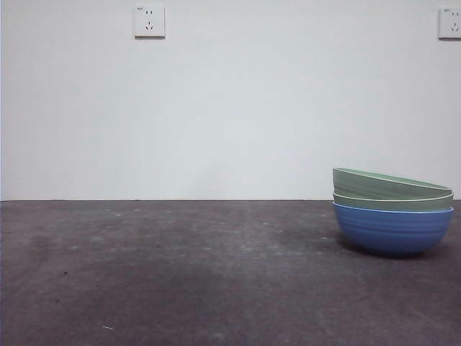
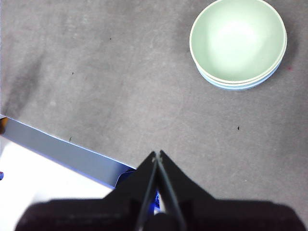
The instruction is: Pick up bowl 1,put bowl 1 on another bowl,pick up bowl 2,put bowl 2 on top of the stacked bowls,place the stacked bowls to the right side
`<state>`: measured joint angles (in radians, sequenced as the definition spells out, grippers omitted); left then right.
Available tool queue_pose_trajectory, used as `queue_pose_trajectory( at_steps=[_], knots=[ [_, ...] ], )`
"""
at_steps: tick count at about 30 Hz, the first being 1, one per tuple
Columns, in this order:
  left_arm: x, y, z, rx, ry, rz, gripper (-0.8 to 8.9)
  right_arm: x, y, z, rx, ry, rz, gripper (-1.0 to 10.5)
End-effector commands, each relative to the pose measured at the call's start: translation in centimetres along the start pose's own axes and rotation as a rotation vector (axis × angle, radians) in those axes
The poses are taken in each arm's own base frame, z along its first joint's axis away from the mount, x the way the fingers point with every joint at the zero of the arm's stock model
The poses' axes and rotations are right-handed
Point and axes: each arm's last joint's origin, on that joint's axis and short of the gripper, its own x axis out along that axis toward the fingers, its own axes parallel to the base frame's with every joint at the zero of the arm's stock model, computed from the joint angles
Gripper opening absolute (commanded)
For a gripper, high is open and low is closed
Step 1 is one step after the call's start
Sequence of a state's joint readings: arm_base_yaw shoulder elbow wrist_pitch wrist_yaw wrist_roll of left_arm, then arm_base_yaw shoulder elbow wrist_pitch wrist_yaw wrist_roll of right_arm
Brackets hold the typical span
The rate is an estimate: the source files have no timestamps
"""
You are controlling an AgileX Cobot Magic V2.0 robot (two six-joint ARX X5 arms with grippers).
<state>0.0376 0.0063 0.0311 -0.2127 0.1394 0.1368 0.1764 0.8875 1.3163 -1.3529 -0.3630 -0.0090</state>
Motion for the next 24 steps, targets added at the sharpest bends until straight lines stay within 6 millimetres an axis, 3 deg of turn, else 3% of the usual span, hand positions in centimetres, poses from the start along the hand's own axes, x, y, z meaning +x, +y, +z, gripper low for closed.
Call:
queue_pose_trajectory(
  at_steps=[1, 5, 10, 13, 16, 24],
  knots=[
    [0.1, 0.0, -0.4, -0.013, 0.018, 0.004, -0.03, 0.0, 0.0, -0.2, -0.003, 0.005, -0.004, 0.0],
    [0.1, 0.0, -0.4, -0.013, 0.018, 0.004, -0.03, -1.4, 0.0, -0.8, -0.029, -0.085, -0.038, 0.0],
    [0.1, 0.0, -0.4, -0.012, 0.018, 0.005, -0.03, -3.6, 0.4, -1.6, -0.090, -0.346, -0.095, 0.0],
    [0.1, 0.0, -0.4, -0.013, 0.018, 0.005, -0.03, -3.7, 0.3, -2.7, -0.134, -0.512, -0.141, 0.0],
    [0.1, 0.0, -0.4, -0.012, 0.018, 0.005, -0.03, -2.1, -0.4, -4.2, -0.168, -0.620, -0.168, 0.0],
    [0.1, 0.0, -0.4, -0.013, 0.018, 0.005, -0.03, 5.4, -3.6, -8.2, -0.232, -0.800, -0.183, 0.0]
  ],
)
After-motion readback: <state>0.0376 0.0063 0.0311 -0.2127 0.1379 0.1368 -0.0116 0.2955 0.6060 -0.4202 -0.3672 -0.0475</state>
